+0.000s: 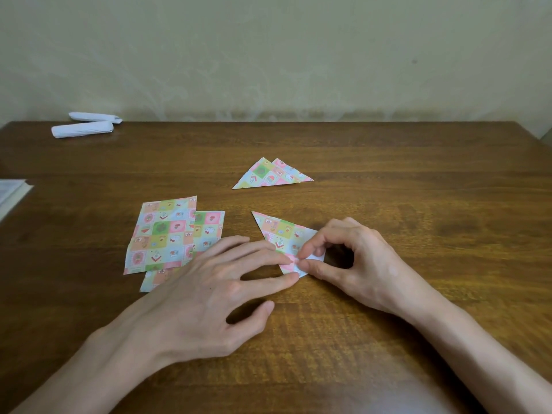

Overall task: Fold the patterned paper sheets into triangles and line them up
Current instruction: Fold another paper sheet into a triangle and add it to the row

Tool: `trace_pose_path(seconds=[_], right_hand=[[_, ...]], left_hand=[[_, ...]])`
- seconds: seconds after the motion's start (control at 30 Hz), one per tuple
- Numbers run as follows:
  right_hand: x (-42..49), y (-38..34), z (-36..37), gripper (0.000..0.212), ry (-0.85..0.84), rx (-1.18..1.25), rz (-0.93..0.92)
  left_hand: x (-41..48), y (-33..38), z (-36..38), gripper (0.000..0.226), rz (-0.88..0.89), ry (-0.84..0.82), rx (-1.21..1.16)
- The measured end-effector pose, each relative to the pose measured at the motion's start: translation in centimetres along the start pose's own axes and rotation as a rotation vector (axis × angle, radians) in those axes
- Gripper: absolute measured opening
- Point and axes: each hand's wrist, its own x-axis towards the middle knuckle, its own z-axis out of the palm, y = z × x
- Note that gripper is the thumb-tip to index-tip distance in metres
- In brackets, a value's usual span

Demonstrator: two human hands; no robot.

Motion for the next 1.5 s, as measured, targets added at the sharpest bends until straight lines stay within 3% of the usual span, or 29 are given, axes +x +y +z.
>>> trace_pose_path(seconds=[1.3,1.5], right_hand=[[0.0,-0.9,0.3,0.007,0.017,-0.001,0.069],[0.0,-1.1,0.5,0.032,0.014,-0.076,0.032]], left_hand=[[0.0,0.8,-0.5,0.043,-0.03,-0.025,0.036],[0.2,1.2,-0.6,0.041,-0.042,-0.037,0.07]])
